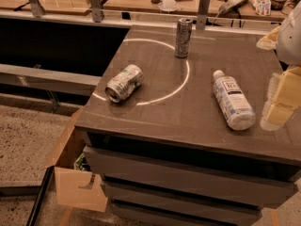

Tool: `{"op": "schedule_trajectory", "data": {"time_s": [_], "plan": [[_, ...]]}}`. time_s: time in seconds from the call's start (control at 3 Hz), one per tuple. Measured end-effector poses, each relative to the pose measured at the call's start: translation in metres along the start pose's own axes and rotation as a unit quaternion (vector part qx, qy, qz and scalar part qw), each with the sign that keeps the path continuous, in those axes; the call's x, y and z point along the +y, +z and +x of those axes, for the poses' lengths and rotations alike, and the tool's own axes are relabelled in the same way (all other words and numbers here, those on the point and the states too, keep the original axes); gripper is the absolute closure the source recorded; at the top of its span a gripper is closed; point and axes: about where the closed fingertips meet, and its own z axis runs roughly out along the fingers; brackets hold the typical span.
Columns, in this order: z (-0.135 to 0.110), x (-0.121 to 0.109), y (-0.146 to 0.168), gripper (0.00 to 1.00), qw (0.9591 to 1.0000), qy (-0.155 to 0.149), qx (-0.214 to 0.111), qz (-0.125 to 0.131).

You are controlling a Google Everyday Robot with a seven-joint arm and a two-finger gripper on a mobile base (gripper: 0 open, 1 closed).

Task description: Pick redbull can

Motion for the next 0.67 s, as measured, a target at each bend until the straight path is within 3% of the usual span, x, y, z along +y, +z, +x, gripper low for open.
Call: {"op": "schedule_trajectory", "data": {"time_s": [0.33, 0.67], "plan": [[0.0, 0.0, 0.0, 0.0, 1.0, 0.0, 0.0, 0.0], [0.006, -0.023, 0.003, 0.0, 0.9989, 0.034, -0.026, 0.02]]}}
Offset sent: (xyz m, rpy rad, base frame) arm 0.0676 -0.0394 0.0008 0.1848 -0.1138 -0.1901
